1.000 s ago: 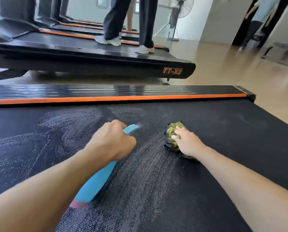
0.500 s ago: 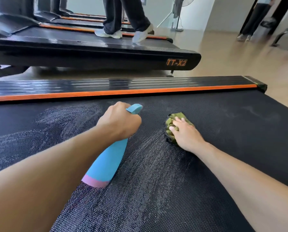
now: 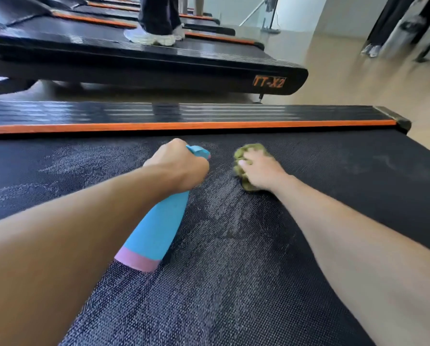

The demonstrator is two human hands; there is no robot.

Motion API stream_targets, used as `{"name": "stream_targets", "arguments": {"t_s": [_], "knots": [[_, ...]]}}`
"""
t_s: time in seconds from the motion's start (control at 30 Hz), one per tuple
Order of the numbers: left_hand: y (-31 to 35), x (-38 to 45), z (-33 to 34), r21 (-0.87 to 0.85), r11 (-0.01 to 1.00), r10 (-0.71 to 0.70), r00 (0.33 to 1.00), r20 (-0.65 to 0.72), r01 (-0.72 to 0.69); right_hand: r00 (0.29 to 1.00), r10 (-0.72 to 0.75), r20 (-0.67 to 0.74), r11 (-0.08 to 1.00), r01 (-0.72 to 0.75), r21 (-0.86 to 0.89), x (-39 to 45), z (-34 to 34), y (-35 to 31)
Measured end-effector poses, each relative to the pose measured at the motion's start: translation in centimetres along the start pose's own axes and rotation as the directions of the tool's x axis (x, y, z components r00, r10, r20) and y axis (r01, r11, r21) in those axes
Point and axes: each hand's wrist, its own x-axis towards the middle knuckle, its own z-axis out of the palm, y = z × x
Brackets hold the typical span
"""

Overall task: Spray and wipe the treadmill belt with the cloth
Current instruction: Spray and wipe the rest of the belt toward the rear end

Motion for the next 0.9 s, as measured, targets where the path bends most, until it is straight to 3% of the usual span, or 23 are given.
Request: {"name": "stream_targets", "arguments": {"t_s": [0.1,0.17,0.23,0.3,0.37,0.4,0.47,0.53,0.6,0.63,0.7,0.77,0.83,0.9], "knots": [[-0.1,0.7,-0.1,0.002,1.0,-0.03,0.999,-0.035,0.03,0.917,-0.39,0.083,0.92,0.385,0.068,-1.5,1.8,-5.6],[-0.2,1.1,-0.1,-0.008,0.999,-0.045,0.998,-0.048,0.045,0.885,-0.461,0.069,0.883,0.449,0.138,-0.5,2.5,-6.0],[-0.2,1.3,0.0,-0.023,0.999,-0.049,0.998,-0.026,0.049,0.951,-0.309,0.024,0.945,0.304,0.119,1.6,2.0,-3.7],[-0.4,1.6,-0.1,-0.07,0.995,-0.066,0.998,0.0,0.066,0.998,-0.018,-0.062,0.999,0.021,0.043,4.8,1.4,1.2],[-0.6,1.7,-0.1,-0.12,0.991,-0.064,0.998,0.01,0.065,0.969,0.237,-0.076,0.97,-0.24,-0.039,7.0,1.0,5.7],[-0.5,1.9,-0.1,-0.123,0.991,-0.06,0.998,0.003,0.06,0.951,0.292,-0.102,0.951,-0.3,-0.07,7.5,0.8,6.2],[-0.3,2.0,0.0,-0.104,0.993,-0.051,0.999,-0.001,0.051,0.977,0.187,-0.106,0.968,-0.201,-0.152,6.3,0.5,3.7],[-0.1,1.9,0.2,-0.088,0.995,-0.042,0.999,0.001,0.042,0.999,-0.043,-0.011,0.993,0.041,-0.11,5.0,0.3,-0.7],[-0.1,2.2,0.4,-0.067,0.997,-0.042,0.999,-0.011,0.041,0.952,-0.291,0.092,0.954,0.296,-0.047,4.3,1.2,-4.8],[-0.2,2.2,0.4,-0.062,0.997,-0.042,0.999,-0.012,0.041,0.931,-0.348,0.114,0.937,0.35,0.004,4.3,1.6,-5.7],[-0.3,2.4,0.5,-0.074,0.996,-0.043,0.999,0.005,0.043,0.949,-0.298,0.101,0.953,0.291,0.078,5.7,1.8,-4.6],[-0.7,2.5,0.3,-0.124,0.991,-0.04,0.999,0.02,0.042,0.996,-0.066,0.059,0.996,0.062,0.062,6.9,0.5,-1.8],[-0.9,2.3,0.0,-0.159,0.987,-0.03,0.999,0.02,0.033,0.99,0.143,0.005,0.988,-0.143,0.065,7.1,-0.5,1.1],[-1.0,2.1,-0.1,-0.147,0.989,-0.006,1.0,0.012,0.008,0.988,0.154,-0.008,0.987,-0.153,0.046,6.4,-0.1,2.3]]}}
